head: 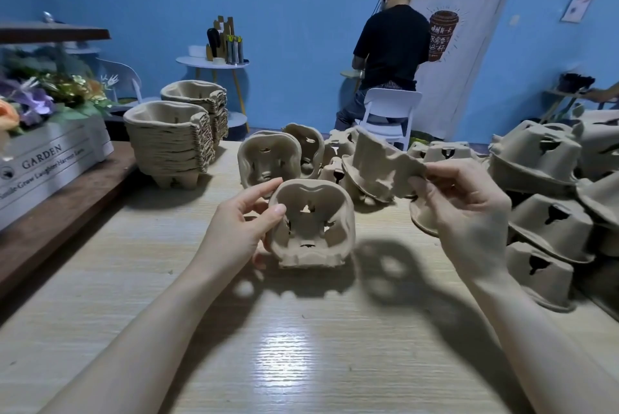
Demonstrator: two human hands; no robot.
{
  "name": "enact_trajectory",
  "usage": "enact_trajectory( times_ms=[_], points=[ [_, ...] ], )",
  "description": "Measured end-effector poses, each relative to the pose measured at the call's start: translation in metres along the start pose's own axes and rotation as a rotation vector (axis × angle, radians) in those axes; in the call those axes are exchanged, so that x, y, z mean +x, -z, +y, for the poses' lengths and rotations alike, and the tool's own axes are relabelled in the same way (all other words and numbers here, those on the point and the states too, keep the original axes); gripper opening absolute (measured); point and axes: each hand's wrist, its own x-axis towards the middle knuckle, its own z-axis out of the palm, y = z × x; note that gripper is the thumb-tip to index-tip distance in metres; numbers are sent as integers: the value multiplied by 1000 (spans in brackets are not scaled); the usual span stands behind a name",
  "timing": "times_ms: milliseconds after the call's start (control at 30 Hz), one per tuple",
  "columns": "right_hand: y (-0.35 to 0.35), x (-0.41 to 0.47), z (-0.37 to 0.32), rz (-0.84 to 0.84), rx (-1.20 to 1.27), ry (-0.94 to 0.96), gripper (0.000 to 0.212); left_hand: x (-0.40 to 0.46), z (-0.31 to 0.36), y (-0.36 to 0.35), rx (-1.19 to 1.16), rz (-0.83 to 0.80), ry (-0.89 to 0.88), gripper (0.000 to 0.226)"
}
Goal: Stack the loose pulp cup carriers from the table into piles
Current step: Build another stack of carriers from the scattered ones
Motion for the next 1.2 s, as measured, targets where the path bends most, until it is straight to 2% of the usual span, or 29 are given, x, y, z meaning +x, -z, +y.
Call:
enact_trajectory(
  times_ms=[167,367,533,700,1067,1200],
  points=[
    [-16,-15,-24,-115,-32,341,11,0,-1,0,-16,11,18,36],
    [-29,-23,-18,-355,-221,567,11,0,0,2,-64,-45,79,37],
    [-28,-25,-12,-454,-282,584,14,0,1,3,-68,-36,111,37],
    [-32,-28,-6,-629,-209,518,20,0,1,6,-83,-23,165,34],
    [-40,-37,-6,-660,-194,416,20,-1,7,2,-18,28,148,26],
    [-40,-37,-7,-647,-161,403,21,-3,2,4,124,-16,141,49]
  ],
)
